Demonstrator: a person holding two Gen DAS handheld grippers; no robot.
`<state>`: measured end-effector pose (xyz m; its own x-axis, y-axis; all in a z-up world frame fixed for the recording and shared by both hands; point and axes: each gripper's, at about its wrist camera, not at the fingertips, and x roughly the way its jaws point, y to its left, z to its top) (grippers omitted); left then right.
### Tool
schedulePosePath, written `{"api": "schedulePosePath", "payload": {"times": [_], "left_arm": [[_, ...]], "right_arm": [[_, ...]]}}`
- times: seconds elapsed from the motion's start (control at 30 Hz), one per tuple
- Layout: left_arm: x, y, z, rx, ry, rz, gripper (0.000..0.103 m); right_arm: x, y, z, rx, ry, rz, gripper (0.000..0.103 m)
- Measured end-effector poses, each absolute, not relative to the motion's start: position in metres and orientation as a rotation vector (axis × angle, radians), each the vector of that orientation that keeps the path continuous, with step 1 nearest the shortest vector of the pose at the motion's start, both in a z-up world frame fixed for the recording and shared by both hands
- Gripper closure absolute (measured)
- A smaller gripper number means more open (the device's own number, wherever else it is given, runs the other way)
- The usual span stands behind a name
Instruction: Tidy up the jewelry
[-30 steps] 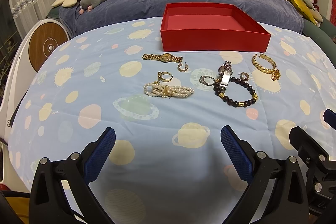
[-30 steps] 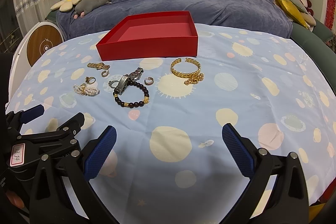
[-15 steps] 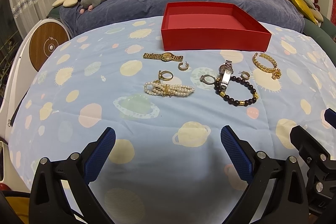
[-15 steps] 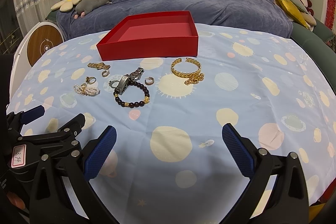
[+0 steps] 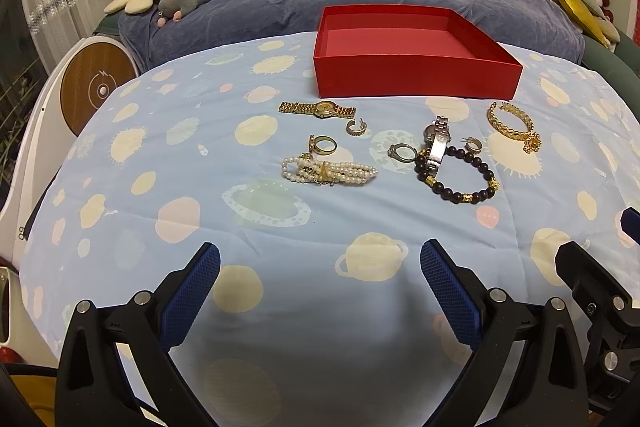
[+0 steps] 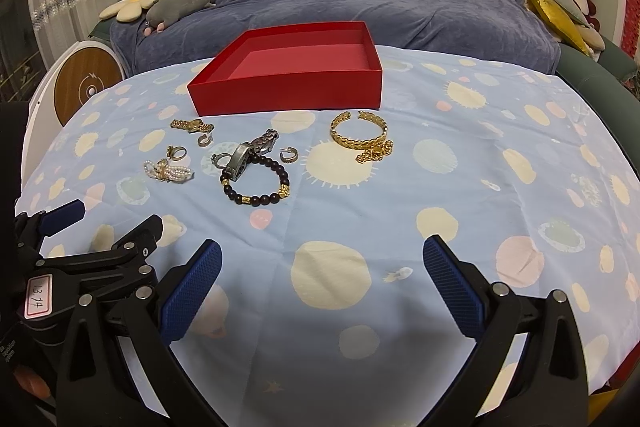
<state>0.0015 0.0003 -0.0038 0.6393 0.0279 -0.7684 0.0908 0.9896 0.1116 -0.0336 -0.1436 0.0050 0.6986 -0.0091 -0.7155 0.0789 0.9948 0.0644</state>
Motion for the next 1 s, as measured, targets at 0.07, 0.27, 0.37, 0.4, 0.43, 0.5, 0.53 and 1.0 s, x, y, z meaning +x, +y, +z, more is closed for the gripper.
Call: {"api": "schedulePosePath", "payload": {"times": [0.07, 0.27, 0.37, 0.4, 0.43, 0.5, 0.53, 1.0], "left_arm": [[0.001, 0.0, -0.004, 0.144, 0.877, -0.037, 0.005], [0.001, 0.0, -0.004, 0.145, 0.877, -0.036, 0.005], [0.001, 0.001, -0.004, 0.145, 0.878, -0.036, 0.005], [0.002, 0.001, -0.004, 0.144, 0.878, -0.037, 0.005], [0.001, 0.001, -0.004, 0.145, 0.878, -0.037, 0.005], [0.002, 0.002, -0.005, 0.144, 0.879, -0.037, 0.005], [0.002, 0.003, -0.005, 0.143, 0.881, -0.037, 0.005], [0.03, 0.045, -0.006, 0.056, 0.879, 0.008, 0.005]], "right_arm": [[-0.034, -0.144, 0.005, 0.092, 0.796, -0.05, 0.005], [-0.034, -0.144, 0.005, 0.093, 0.797, -0.049, 0.005], [-0.034, -0.143, 0.005, 0.093, 0.796, -0.048, 0.005], [-0.034, -0.143, 0.005, 0.095, 0.796, -0.047, 0.005], [-0.033, -0.143, 0.005, 0.095, 0.797, -0.047, 0.005], [-0.032, -0.142, 0.004, 0.095, 0.8, -0.044, 0.005], [-0.031, -0.141, 0.004, 0.095, 0.801, -0.043, 0.005], [-0.014, -0.16, 0.002, 0.14, 0.811, -0.049, 0.005]]}}
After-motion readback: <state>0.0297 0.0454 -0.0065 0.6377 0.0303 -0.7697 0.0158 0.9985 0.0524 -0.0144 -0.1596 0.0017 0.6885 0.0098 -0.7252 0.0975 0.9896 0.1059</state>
